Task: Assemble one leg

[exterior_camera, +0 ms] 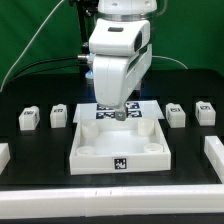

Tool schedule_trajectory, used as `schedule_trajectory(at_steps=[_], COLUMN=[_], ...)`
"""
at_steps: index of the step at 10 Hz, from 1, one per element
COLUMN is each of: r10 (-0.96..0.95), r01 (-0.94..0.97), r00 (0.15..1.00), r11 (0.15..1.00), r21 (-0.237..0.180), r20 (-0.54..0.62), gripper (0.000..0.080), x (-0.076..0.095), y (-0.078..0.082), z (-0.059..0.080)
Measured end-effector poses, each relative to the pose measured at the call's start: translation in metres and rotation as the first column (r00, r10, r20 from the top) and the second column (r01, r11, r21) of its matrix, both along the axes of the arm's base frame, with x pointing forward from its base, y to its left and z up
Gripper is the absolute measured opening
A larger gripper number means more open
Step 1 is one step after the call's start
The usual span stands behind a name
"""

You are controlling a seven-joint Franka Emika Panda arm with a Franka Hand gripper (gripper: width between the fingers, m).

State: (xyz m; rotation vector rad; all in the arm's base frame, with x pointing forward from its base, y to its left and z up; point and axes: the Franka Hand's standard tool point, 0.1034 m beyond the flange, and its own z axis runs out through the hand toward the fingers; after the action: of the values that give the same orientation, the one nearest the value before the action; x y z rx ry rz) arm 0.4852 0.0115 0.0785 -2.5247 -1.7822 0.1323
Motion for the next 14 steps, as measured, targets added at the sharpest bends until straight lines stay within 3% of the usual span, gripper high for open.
schedule_trajectory(at_steps=[3,5,9,14], r10=[0.057,0.199,0.326,0.320], r01=[-0.057,-0.200,-0.326,-0.317], r00=[0.998,0.980,0.945,0.946], r11=[0.998,0.980,0.945,0.947], r21=[0.007,0.022,0.036,0.062], r20=[0.016,0.023,-0.004,-0.053], gripper=[0.0650,0.0650,0.0650,0.0650], x=[-0.002,-0.029,-0.064,-0.080], y=[0.000,0.002,0.004,0.004], z=[-0.004,-0.018,-0.033,-0.061])
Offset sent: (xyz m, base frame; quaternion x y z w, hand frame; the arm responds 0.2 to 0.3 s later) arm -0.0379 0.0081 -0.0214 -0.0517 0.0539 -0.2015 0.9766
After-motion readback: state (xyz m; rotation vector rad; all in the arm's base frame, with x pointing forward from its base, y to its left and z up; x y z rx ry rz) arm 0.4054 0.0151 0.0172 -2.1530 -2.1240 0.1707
